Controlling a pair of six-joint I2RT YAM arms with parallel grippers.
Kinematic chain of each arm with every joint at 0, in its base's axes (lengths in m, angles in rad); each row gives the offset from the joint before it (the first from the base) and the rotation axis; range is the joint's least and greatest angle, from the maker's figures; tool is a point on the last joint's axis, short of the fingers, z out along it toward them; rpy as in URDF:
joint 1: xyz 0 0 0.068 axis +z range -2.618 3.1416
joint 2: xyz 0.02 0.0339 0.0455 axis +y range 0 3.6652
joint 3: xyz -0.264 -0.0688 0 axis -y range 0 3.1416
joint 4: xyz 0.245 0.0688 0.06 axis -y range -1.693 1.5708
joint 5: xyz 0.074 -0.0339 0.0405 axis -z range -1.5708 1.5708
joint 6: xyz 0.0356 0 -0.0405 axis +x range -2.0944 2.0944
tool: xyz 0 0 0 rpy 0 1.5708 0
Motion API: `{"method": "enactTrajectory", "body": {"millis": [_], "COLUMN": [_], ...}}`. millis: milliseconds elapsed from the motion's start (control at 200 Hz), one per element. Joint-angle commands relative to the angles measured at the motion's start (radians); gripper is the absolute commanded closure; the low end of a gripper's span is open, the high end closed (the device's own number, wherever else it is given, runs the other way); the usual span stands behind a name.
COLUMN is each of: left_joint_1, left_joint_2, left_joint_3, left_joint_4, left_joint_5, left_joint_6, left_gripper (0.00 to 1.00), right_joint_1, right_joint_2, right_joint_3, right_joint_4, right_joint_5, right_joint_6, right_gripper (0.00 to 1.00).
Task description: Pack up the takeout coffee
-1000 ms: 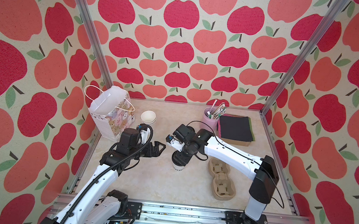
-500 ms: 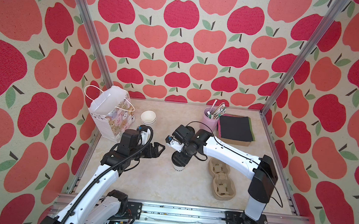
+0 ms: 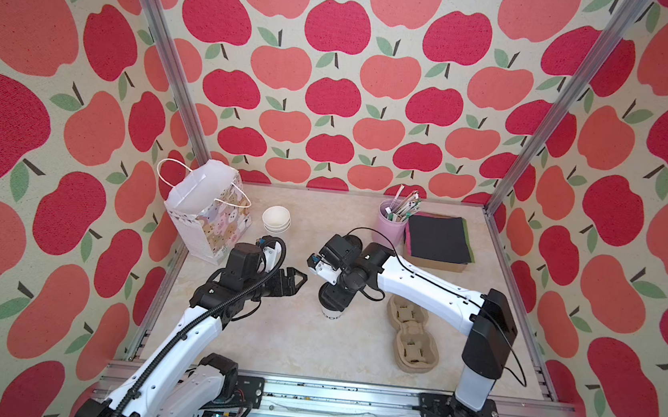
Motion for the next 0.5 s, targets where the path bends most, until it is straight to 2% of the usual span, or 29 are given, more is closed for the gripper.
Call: {"method": "enactTrajectory", "body": {"millis": [0,495], "left_joint_1": [-0.005,-0.007], "left_joint_2": [0.004,0.018], "left_joint_3": [-0.012,-0.043], "left_joint_4": [0.004,0.073], "left_joint_5": [-0.01,0.048], "left_joint_6": [-0.022,-0.063], "left_gripper": [0.18,0.23], "right_joint_1": [0.015,0.015], "right_joint_2": [0.099,0.127], "right_joint_3": [-0.089,-0.202], "right_joint_4": [-0.103,-0.086], "right_joint_5": [-0.064,-0.114], "right_joint_6": [0.039,0.106], "right_gripper": [0.29,0.3]}}
